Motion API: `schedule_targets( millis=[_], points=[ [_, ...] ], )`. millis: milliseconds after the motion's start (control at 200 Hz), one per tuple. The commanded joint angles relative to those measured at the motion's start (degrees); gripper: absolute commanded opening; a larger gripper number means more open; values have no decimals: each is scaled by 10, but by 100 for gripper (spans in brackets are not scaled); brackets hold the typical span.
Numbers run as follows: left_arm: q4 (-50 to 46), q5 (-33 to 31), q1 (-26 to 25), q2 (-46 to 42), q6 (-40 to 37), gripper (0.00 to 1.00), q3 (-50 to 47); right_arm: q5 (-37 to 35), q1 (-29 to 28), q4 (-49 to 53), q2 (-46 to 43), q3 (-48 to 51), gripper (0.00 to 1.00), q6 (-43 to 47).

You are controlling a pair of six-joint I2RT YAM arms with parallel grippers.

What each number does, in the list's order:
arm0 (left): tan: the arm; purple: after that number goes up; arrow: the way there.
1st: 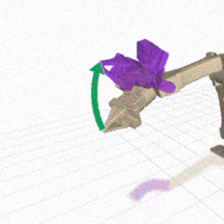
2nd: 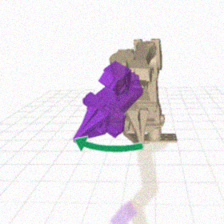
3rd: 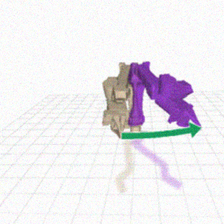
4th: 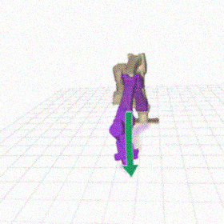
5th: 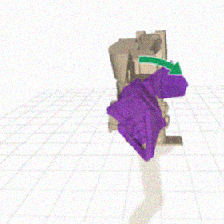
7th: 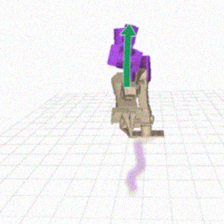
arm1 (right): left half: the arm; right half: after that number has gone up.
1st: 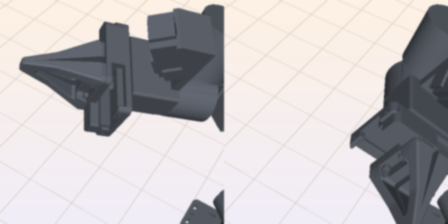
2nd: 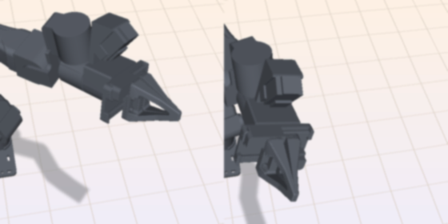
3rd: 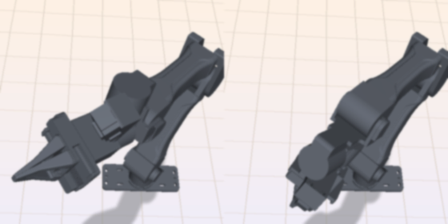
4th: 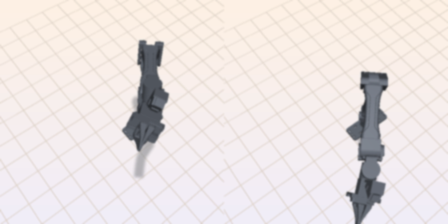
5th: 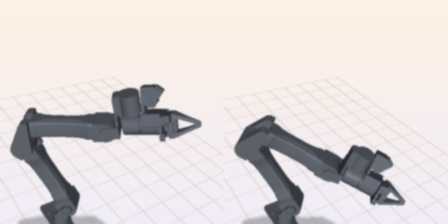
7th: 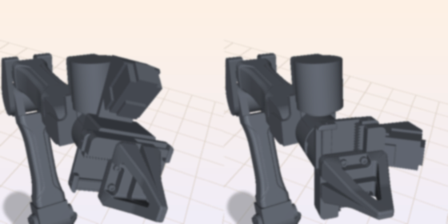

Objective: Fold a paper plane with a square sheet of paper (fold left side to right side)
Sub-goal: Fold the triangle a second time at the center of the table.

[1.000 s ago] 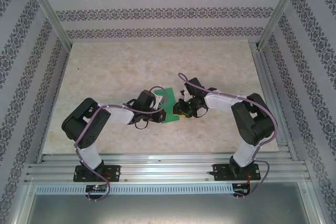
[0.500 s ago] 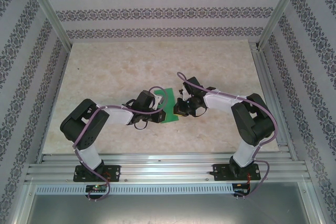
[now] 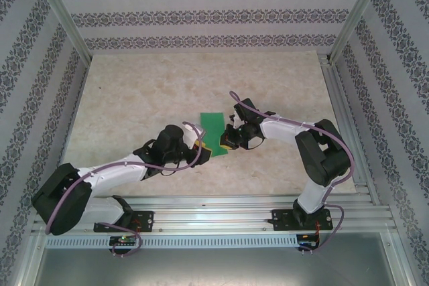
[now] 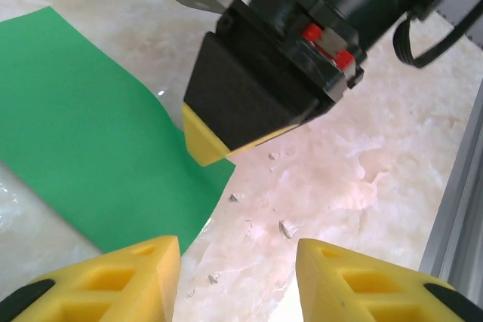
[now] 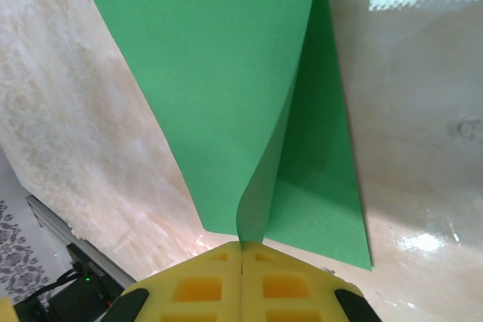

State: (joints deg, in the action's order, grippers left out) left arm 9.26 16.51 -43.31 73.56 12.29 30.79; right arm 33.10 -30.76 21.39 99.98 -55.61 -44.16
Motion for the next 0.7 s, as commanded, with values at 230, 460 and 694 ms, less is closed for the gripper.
schedule_targets(
  millis=[230,460,694],
  points=[
    [33,-60,-48,111,-70,48,49,18,-3,39,-3,-24,1,-31],
    [47,-70,-63,179,-75,49,85,17,0,67,1,-50,2,-22],
    [56,-110,-69,218,-76,43,98,14,2,83,6,-59,2,-14]
  ],
)
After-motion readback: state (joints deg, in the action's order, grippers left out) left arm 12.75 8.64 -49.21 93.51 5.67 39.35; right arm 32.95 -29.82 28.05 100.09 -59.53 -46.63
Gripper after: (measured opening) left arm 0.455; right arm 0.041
